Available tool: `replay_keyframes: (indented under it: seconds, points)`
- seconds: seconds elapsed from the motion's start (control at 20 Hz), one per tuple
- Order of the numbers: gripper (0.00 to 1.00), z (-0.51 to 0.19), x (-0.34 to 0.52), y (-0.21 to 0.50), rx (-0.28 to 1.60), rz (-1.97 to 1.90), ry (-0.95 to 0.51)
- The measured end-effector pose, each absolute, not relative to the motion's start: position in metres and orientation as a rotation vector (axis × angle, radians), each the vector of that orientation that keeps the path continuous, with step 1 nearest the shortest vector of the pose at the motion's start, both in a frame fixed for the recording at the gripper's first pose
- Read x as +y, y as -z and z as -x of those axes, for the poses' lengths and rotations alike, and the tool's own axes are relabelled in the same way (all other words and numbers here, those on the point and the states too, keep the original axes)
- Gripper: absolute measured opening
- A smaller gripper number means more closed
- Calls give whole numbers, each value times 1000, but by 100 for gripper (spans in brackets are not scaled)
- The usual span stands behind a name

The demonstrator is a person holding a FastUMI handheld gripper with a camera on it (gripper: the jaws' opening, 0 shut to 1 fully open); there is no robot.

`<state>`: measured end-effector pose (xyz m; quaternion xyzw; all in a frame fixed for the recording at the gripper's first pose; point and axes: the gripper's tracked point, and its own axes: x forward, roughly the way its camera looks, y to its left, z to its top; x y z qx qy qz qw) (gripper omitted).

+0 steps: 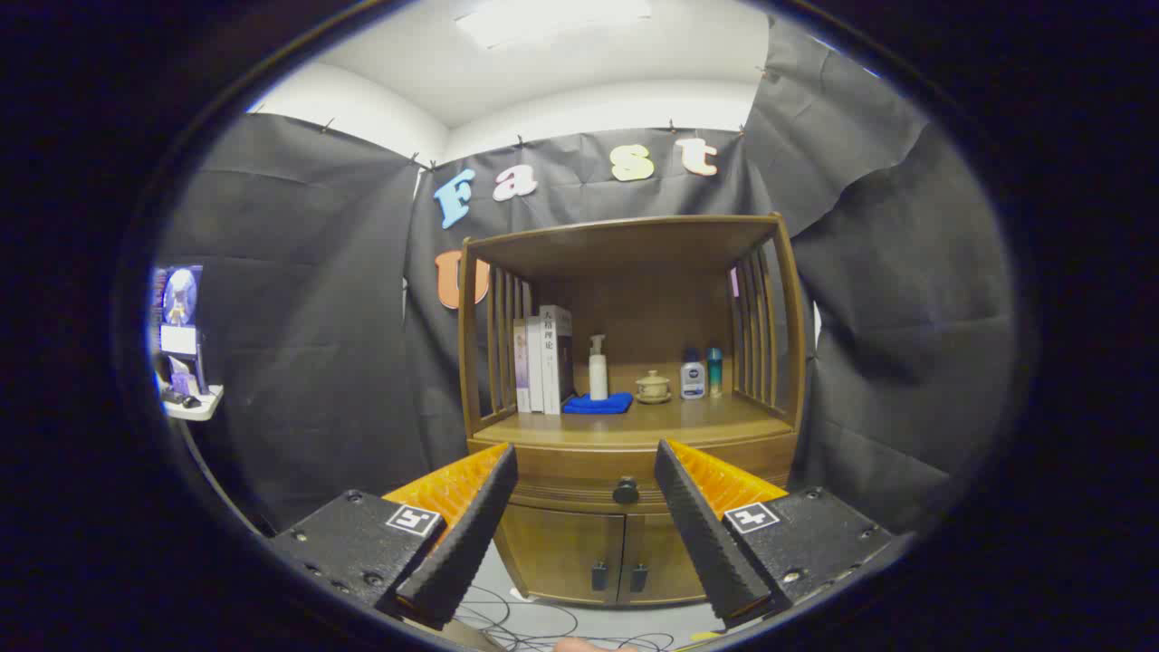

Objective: Pull open the drawer, take out the items inside it, and place them on the countertop above the cabinet.

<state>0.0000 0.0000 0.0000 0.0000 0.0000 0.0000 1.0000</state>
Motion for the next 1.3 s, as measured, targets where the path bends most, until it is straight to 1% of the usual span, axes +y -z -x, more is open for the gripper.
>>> replay_keyframes:
  seconds: [0.55,0.8,1.1,1.3]
  points:
    - [99,-2,3,13,24,2,8]
    - [99,-13,-3,25,48,-7,31]
    - [99,-41,-18,49,81,17,70]
    - [99,-78,-29,65,106,10,91]
